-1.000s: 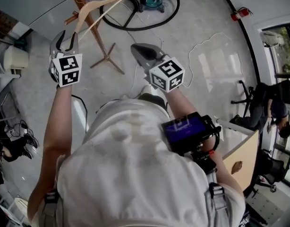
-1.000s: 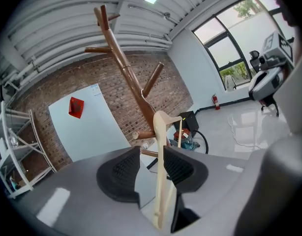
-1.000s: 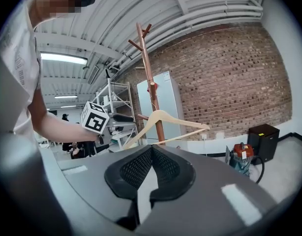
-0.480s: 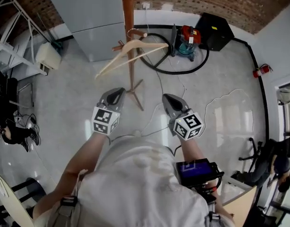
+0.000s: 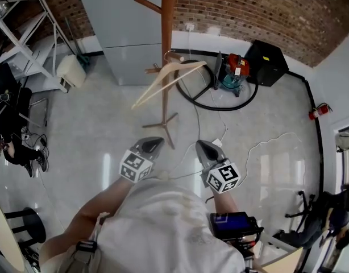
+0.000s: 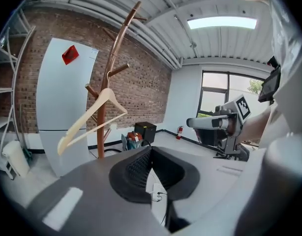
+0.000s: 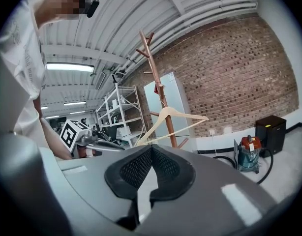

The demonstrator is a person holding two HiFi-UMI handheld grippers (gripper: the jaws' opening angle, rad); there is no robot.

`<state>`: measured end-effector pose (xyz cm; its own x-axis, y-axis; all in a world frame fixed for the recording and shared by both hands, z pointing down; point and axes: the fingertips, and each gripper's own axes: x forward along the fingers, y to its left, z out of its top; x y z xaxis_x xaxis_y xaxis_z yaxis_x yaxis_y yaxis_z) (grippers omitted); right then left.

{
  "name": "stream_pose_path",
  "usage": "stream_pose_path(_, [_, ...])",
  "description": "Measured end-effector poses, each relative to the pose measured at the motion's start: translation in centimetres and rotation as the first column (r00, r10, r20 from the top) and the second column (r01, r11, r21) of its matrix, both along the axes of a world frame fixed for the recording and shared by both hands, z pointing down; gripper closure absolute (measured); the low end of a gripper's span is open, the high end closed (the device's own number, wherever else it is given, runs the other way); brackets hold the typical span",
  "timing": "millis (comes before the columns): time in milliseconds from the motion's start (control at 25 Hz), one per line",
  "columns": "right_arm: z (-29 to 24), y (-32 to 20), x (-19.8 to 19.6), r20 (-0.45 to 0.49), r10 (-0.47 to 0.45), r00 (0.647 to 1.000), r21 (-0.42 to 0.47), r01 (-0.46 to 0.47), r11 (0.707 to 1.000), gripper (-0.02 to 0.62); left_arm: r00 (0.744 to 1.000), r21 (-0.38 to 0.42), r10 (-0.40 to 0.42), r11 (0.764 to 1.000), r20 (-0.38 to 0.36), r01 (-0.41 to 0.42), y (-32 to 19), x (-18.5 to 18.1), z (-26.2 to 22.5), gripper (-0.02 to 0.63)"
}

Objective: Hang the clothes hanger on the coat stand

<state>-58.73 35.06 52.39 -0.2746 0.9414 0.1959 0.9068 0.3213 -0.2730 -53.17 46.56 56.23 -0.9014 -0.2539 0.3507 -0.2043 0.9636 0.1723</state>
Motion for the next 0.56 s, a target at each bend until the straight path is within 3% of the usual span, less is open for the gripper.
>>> stream_pose_path(560, [0.4,-5.7,1.9,-0.018,0.018,1.000,-0.022,-0.018,1.000,0.581,0.998,-0.002,0.057,0.998,0.006,-0.057,-6.5,0.4,-0.9,0.604])
